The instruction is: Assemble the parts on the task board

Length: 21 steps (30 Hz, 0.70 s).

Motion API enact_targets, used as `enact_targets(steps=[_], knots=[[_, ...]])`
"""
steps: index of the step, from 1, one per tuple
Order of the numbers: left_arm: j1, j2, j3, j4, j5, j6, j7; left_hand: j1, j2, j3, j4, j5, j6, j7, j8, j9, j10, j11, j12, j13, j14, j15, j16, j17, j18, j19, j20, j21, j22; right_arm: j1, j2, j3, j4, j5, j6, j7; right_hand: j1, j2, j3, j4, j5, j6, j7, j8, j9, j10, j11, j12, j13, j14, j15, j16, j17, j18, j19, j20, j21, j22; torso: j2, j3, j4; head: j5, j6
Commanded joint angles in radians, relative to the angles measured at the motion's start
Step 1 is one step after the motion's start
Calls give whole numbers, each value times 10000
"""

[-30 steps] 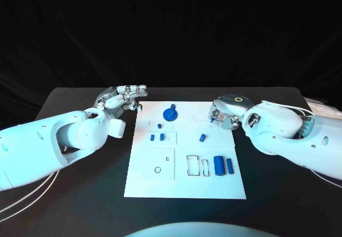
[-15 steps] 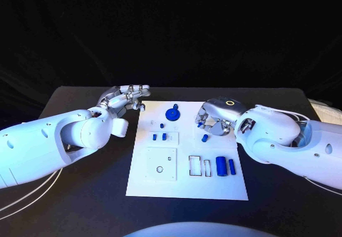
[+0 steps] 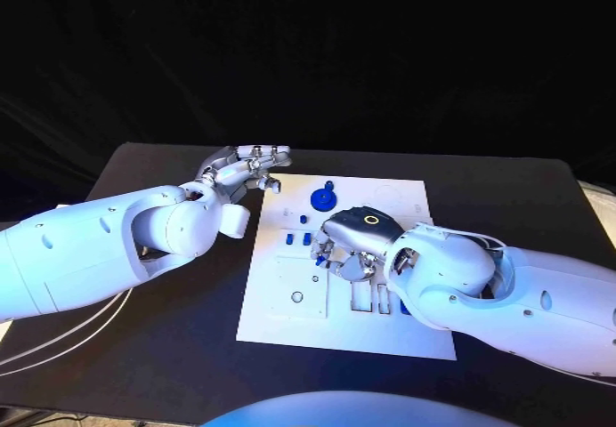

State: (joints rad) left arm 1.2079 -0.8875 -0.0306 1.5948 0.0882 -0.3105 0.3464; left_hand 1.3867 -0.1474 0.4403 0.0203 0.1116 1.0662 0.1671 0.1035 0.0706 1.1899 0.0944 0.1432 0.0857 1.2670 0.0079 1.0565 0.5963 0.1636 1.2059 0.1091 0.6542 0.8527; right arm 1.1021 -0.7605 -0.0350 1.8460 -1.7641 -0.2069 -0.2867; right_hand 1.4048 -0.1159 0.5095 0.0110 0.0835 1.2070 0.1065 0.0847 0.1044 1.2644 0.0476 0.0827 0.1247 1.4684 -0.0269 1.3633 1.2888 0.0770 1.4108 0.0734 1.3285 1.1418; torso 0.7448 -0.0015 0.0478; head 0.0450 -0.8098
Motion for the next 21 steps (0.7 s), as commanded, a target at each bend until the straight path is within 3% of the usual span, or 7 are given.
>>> enact_targets(steps=[1, 6, 11, 21], knots=[[-4, 55, 5, 30, 43, 231, 11, 50, 71, -62, 5, -7, 4, 21, 24, -16, -60, -11, 37, 14, -58, 6, -34, -12, 186, -45, 4, -62, -13, -123, 97, 0, -75, -32, 240, 376, -16, 83, 32, -13, 36, 22, 79, -18, 9, 54, 10, -53, 5, 543, -55, 30, -6, 76, 30, -18, 18, -1, 10, 6, -27, 116, -58], [-9, 111, 1, 12, 43, 245, 2, 50, 71, -62, 5, -7, 4, 21, 24, -16, -60, -11, 37, 14, -58, 6, -34, -12, 186, -45, 4, -62, -13, -217, 212, -9, -240, -22, 443, 381, -17, 83, 34, -18, 44, 21, 80, -20, 10, 54, 12, -56, 2, 542, -53, 26, -11, 77, 27, -18, 14, -8, -1, -6, -21, 120, -95], [-14, 136, -2, 9, 43, 254, 0, 50, 71, -62, 5, -7, 4, 21, 24, -16, -60, -11, 37, 14, -58, 6, -34, -12, 186, -45, 4, -62, -13, -273, 292, -23, -390, -82, 675, 322, -22, 82, 34, -23, 52, 18, 84, -22, 12, 53, 14, -61, -1, 541, -51, 26, -11, 78, 26, -18, 12, -12, 6, 22, -21, 164, -133], [-19, 132, -4, 9, 43, 267, -17, 42, 74, -90, 6, -8, -4, 26, 23, -17, -73, -6, 50, 16, -70, 11, -46, -42, 185, -45, 6, -78, -25, -354, 388, -47, -556, -512, 734, 165, -37, 81, 31, -24, 60, 17, 87, -24, 14, 53, 19, -66, -5, 542, -48, 31, -6, 80, 22, -18, 7, -20, 6, 26, -25, 197, -205]])
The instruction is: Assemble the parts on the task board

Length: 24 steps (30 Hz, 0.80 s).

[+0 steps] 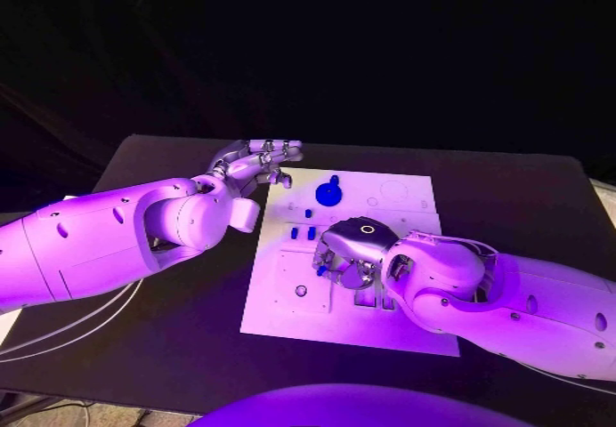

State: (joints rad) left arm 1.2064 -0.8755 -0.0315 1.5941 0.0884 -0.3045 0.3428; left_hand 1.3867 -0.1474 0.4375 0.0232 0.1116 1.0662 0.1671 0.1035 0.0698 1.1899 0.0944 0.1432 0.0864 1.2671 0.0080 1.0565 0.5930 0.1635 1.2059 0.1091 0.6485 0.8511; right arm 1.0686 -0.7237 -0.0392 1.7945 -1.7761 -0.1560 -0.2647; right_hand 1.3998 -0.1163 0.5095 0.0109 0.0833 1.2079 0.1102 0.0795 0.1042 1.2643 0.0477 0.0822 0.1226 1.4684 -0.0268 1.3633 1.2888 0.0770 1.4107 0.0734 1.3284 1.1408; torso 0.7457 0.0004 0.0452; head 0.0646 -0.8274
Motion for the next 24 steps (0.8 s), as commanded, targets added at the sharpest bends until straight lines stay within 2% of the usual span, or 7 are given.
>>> enact_targets(steps=[1, 11, 22, 24], knots=[[-4, 11, 5, 16, 41, 210, 15, 41, 74, -62, -23, -8, -3, 26, 23, -9, -73, -6, 50, 9, -71, 10, -46, -9, 185, -45, 6, -21, -8, -21, 29, -5, -53, -409, 227, -58, 13, 85, 31, -23, 62, 8, 50, 27, 16, 54, 19, -61, 16, 542, -48, 31, -7, 80, 23, -18, 7, -10, -3, 7, 2, 1, -29], [-5, 7, 4, 20, 41, 243, -20, 36, 75, -88, -24, -8, -17, 31, 20, -12, -92, -1, 59, 9, -79, 14, -51, -25, 187, -50, 8, -48, -28, -37, 170, -11, -197, -428, 396, -79, 9, 85, 30, -25, 65, 9, 50, 27, 17, 54, 19, -62, 15, 542, -47, 31, -7, 80, 21, -18, 5, -13, -5, 3, -10, 41, -80], [-5, -5, 4, 34, 40, 282, -60, 36, 75, -88, -24, -8, -17, 31, 20, -12, -92, -1, 59, 9, -79, 14, -51, -25, 187, -50, 8, -48, -28, -41, 284, -25, -330, -508, 813, -280, -56, 66, 4, -31, 75, 2, 54, 16, 27, 54, 29, -84, -1, 535, -38, 15, -31, 84, 11, -13, -10, -36, -1, -1, 1, 15, -93], [-5, -9, 4, 37, 40, 283, -65, 36, 75, -88, -24, -8, -17, 31, 20, -12, -92, -1, 59, 9, -79, 14, -51, -25, 187, -50, 8, -48, -28, -40, 296, -30, -355, -467, 826, -298, -269, -40, -69, 29, 94, -253, 139, -124, -22, -199, 109, -208, -84, 524, 35, -4, -60, 90, -21, 20, -52, -98, -5, -4, -6, 10, -96]])
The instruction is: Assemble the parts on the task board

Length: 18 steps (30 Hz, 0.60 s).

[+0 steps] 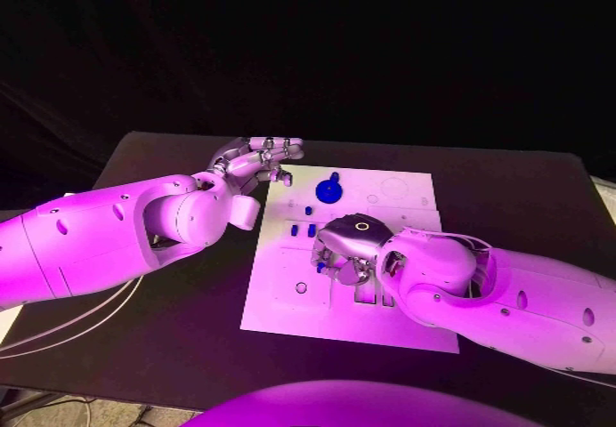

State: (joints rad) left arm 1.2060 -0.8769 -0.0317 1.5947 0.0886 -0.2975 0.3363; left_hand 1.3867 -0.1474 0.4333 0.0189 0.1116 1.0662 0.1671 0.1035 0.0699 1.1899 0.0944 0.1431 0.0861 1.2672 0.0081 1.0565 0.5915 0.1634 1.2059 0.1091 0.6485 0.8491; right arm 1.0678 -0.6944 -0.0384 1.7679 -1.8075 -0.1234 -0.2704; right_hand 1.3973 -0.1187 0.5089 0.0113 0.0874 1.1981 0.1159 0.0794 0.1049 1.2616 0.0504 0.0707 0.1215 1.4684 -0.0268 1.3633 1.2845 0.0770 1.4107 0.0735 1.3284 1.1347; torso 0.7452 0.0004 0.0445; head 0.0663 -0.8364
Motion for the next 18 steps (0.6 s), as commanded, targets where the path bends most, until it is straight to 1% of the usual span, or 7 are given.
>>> enact_targets(steps=[1, 2, 3, 5, 10, 14, 18], knots=[[-1, 4, 5, 32, 38, 213, -2, 36, 75, -46, 18, -8, -17, 32, 20, -13, -92, 0, 59, 12, -80, 13, -51, -10, 188, -50, 8, -49, -8, -33, 7, -41, -100, -132, 507, -252, -378, -108, -105, 71, 116, -401, 173, -199, -87, -414, 153, -114, -144, 518, 108, -15, -35, 94, -44, 55, -84, -83, -1, -4, -5, -4, -7], [-1, 2, 5, 33, 38, 213, -4, 36, 75, -46, 18, -8, -17, 32, 20, -13, -92, 0, 59, 12, -80, 13, -51, -10, 188, -50, 8, -49, -8, -33, 8, -43, -110, -110, 515, -264, -542, -242, -171, 129, 189, -758, 264, -205, -177, -760, 276, -106, -244, 503, 183, -54, -90, 108, -95, 115, -159, -201, -1, -4, -5, -4, -7], [-1, 0, 5, 35, 38, 209, -11, 36, 75, -46, 18, -8, -17, 32, 20, -13, -92, 0, 59, 12, -80, 13, -51, -10, 188, -50, 8, -49, -8, -33, 8, -46, -127, -62, 527, -280, -770, -452, -347, 210, 203, -1256, 288, -198, -306, -1275, 369, -97, -394, 448, 265, -212, -304, 178, -232, 186, -374, -546, -2, -3, -5, -4, -8], [-1, -2, 5, 35, 37, 197, -24, 33, 78, -56, 19, -7, -23, 34, 18, -14, -101, 2, 63, 11, -84, 15, -54, -19, 189, -53, 10, -61, -17, -32, -1, -48, -148, 10, 485, -281, -874, -542, -556, 246, 197, -1519, 307, -186, -371, -1691, 419, -70, -520, 409, 305, -321, -447, 228, -314, 245, -527, -775, -2, 1, -3, -8, -7], [-1, -6, 5, 27, 37, 183, -58, 29, 82, -71, 20, -7, -31, 38, 16, -15, -113, 5, 68, 11, -90, 18, -58, -31, 190, -56, 11, -78, -29, -32, -63, -51, -145, 103, 192, -211, -852, -540, -786, 234, 205, -1718, 305, -181, -394, -1978, 459, -19, -570, 397, 327, -362, -510, 247, -328, 288, -601, -872, -8, 14, -10, -41, 23], [-1, -15, 4, 18, 37, 179, -74, 29, 82, -71, 20, -7, -31, 38, 16, -15, -113, 5, 68, 11, -90, 18, -58, -31, 190, -56, 11, -78, -29, -32, -189, -51, -44, 128, -254, -130, -773, -438, -825, 214, 310, -1645, 324, -143, -372, -1912, 449, 88, -554, 397, 319, -393, -567, 249, -307, 288, -609, -879, 2, 16, -8, -58, 42], [-3, -26, 0, 6, 37, 177, -85, 30, 93, -78, 20, -5, -36, 39, 15, -16, -122, 7, 73, 11, -91, 20, -56, -32, 190, -55, 13, -85, -33, -18, -507, -40, 210, 237, -725, -95, -689, -355, -809, 183, 396, -1560, 346, -123, -359, -1797, 442, 200, -547, 402, 312, -399, -591, 249, -285, 281, -614, -885, -4, 21, -16, -93, 58]])
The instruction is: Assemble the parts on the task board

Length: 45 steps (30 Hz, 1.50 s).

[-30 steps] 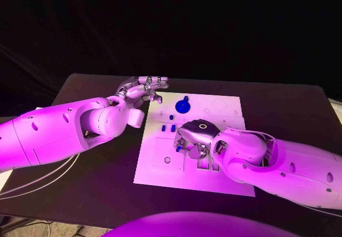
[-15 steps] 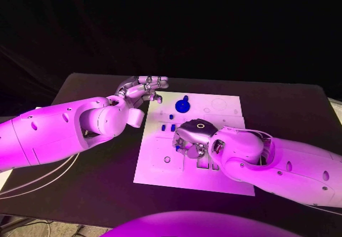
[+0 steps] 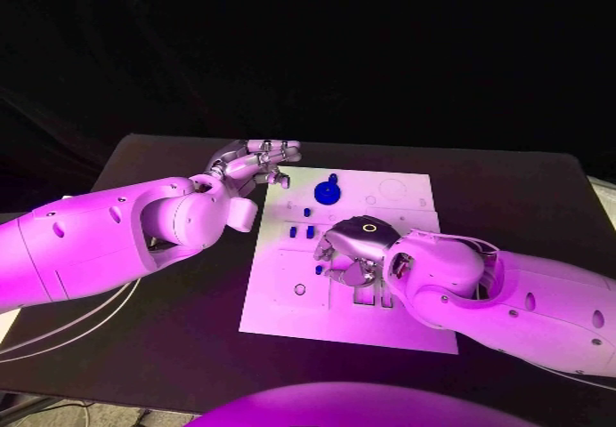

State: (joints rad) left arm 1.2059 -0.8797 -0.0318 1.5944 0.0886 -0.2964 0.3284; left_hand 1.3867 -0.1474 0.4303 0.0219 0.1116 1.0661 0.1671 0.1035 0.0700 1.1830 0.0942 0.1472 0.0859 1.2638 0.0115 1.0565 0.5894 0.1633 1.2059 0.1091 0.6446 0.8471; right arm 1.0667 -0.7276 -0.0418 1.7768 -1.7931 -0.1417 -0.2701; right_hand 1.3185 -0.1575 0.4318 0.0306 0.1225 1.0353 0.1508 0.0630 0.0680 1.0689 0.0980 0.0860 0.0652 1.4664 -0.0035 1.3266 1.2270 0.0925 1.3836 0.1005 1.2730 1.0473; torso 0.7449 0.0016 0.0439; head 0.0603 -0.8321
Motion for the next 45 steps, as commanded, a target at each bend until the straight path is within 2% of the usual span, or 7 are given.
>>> enact_targets(steps=[1, 6, 8, 9, 16, 27, 45], knots=[[-2, -1, 0, 7, 37, 165, -7, 30, 93, -48, -9, -5, -35, 39, 15, -17, -53, 10, 32, 13, -57, -14, -56, -11, 191, -55, 13, -45, -13, 16, -287, 3, 189, 214, -635, -103, 107, 44, -36, -13, 52, 92, -3, 46, 14, 163, -38, 73, 19, 424, 78, -31, -17, 94, -8, 9, -58, -7, -4, 7, -14, -51, 26], [-8, -1, -7, -6, 35, 181, -6, 30, 93, -48, -9, -5, -35, 39, 15, -17, -53, 10, 32, 13, -57, -14, -56, -11, 191, -55, 13, -45, -13, 291, -1028, 72, 519, 697, -769, -261, 152, 69, -13, -36, 79, 148, -49, 47, 18, 273, -65, 157, 14, 424, 61, -45, -49, 90, 12, 3, -54, 2, -6, -8, -7, -198, 142], [-10, -5, -9, -9, 33, 194, -2, 36, 100, -52, -13, -3, -38, 38, 15, -18, -59, 9, 37, 13, -58, -13, -54, -12, 190, -52, 13, -43, -12, 491, -1415, 100, 643, 968, -616, -395, 93, 19, -58, -4, 20, 110, -283, 6, 0, 171, -282, 144, -18, 424, -351, -78, -101, 106, 36, -335, -73, -13, 3, -10, -2, -236, 173], [-12, -7, -10, -11, 33, 198, 0, 37, 101, -52, -13, -3, -38, 38, 15, -18, -59, 9, 37, 13, -58, -13, -54, -12, 189, -52, 13, -43, -12, 581, -1587, 109, 694, 1035, -543, -452, 81, -7, -85, -2, 6, 76, -320, -5, -6, 91, -305, 110, -29, 425, -399, -91, -119, 102, 36, -366, -88, -30, -1, -8, -8, -251, 180], [-18, -10, -15, -9, 30, 228, 6, 39, 102, -56, -15, -3, -38, 38, 16, -17, -61, 9, 41, 14, -63, -13, -62, -29, 190, -53, 14, -50, -17, 955, -2474, 131, 792, 1060, -451, -610, 29, -142, -398, 37, -179, -122, -469, -16, -23, -308, -393, -66, -28, 437, -491, -130, -175, 92, 65, -452, -127, -53, 4, -5, -30, -385, 317], [-29, -2, -19, -18, 18, 312, -33, 40, 105, -65, -17, -4, -36, 37, 18, -17, -62, 9, 48, 15, -5, -13, 34, 144, 145, 43, 14, 179, 161, 1014, -2659, 127, 653, 571, -156, -725, 161, -115, -614, 43, -326, -121, -535, 6, -9, -491, -422, -117, -24, 447, -502, -153, -215, 92, 76, -467, -170, -93, -1, -4, 25, -495, 358], [-38, -6, -20, -31, -56, 392, -101, 38, 109, -75, -17, -4, -35, 37, 21, -16, -63, 8, 56, 17, -5, -13, 29, 121, 147, 47, 15, 171, 154, 943, -2267, 72, 419, 658, 759, -578, 378, 234, -417, 129, -262, 802, -492, 211, 109, 702, -426, 420, 10, 458, -319, -171, -278, 76, 115, -338, -230, -120, 12, -4, 12, -411, 257]])
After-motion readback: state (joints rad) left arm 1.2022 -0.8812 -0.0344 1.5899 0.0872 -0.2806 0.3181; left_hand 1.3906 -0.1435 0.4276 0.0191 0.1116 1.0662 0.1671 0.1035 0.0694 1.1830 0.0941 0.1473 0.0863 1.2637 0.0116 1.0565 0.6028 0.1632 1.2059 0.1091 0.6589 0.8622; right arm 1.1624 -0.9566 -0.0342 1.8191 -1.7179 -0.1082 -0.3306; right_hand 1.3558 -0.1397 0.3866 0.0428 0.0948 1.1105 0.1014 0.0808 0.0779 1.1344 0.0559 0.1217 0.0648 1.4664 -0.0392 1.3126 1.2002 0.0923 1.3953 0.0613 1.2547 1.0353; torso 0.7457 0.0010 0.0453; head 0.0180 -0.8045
